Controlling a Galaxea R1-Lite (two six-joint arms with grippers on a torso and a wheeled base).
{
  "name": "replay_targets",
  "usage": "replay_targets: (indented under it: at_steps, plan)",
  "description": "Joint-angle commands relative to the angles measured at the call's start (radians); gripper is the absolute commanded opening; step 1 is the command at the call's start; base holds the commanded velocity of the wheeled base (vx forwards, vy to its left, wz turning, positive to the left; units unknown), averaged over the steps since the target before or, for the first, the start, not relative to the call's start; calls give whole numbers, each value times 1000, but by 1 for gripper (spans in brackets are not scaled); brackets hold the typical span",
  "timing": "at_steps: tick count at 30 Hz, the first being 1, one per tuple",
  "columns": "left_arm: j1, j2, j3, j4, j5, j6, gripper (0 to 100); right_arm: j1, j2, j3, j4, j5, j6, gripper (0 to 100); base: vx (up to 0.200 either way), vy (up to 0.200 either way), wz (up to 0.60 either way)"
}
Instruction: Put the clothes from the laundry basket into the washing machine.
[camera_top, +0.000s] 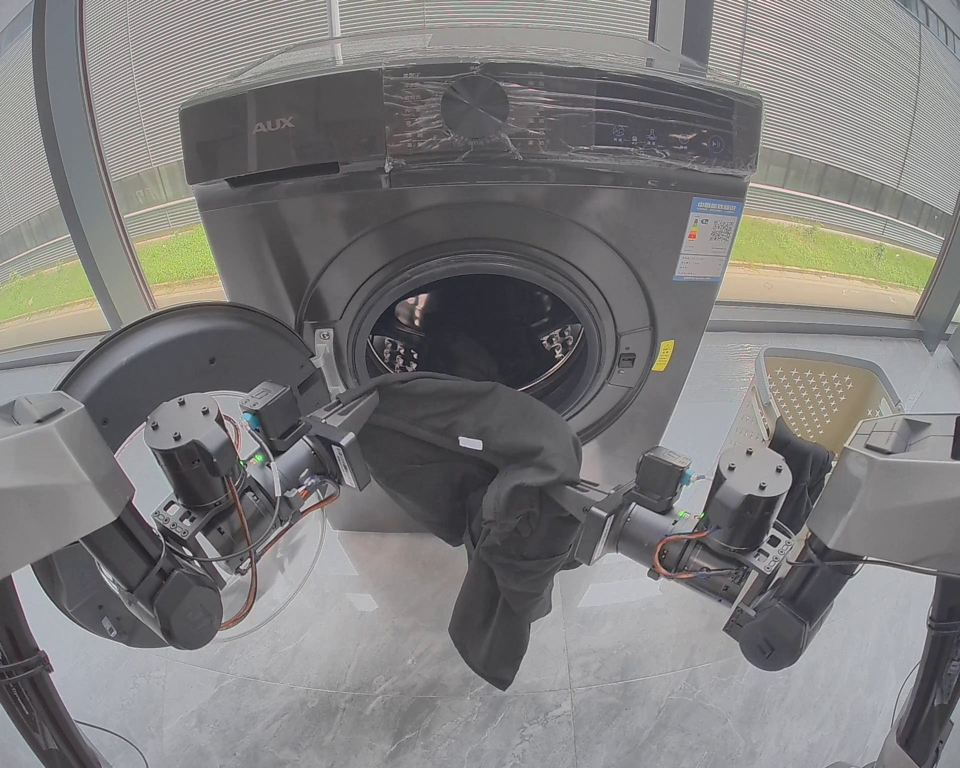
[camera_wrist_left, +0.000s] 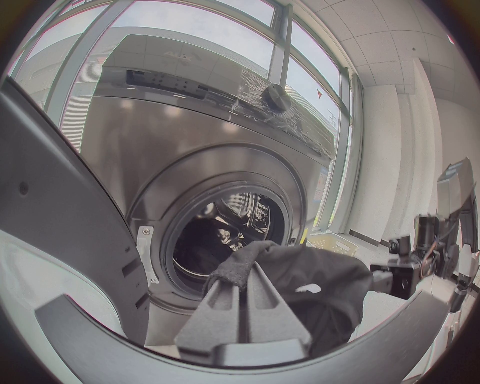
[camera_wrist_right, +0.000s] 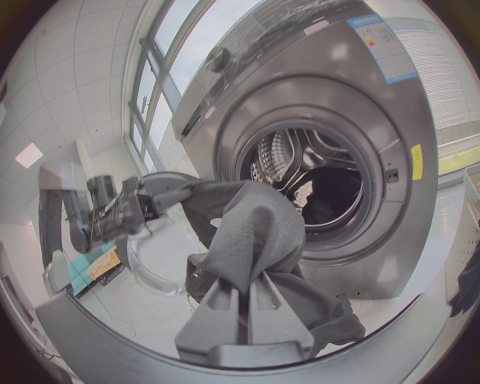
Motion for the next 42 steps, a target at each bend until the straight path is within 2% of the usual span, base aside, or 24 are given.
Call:
replay_targets:
  at_steps: [1,3,6,9,13,14,16,17,19,24,28,39,42]
  plan:
    - [-19,-12,43,0,-2,8,100,-30,-76,23,-2,-38,-1,0,0,0,0]
    - [-19,-9,47,0,-4,10,100,-30,-97,34,1,-61,-10,0,0,0,0]
    - [-18,-12,47,0,-4,1,100,-21,-117,55,1,-64,-10,0,0,0,0]
    - [-15,-15,78,0,-7,8,100,-24,-109,40,1,-72,-9,0,0,0,0]
    - [-15,-26,164,0,-47,17,100,-44,-89,15,0,-75,-4,0,0,0,0]
    - [-16,-26,176,0,-54,24,100,-48,-86,15,1,-75,-4,0,0,0,0]
    - [-15,-25,224,0,-94,63,100,-56,-85,14,1,-73,-4,0,0,0,0]
    - [-15,-25,233,0,-99,71,100,-56,-85,14,1,-73,-4,0,0,0,0]
    - [-18,-17,273,0,-126,108,100,-54,-85,11,3,-73,-5,0,0,0,0]
    - [-27,-9,305,0,-136,143,100,-56,-77,-6,4,-67,11,0,0,0,0]
    - [-48,-8,308,2,-179,163,100,-47,-71,-11,6,-64,44,0,0,0,0]
    - [-162,71,222,0,-202,159,100,-16,-43,-34,4,-76,47,0,0,0,0]
    - [-194,107,191,0,-203,157,100,-4,-36,-37,4,-96,47,0,0,0,0]
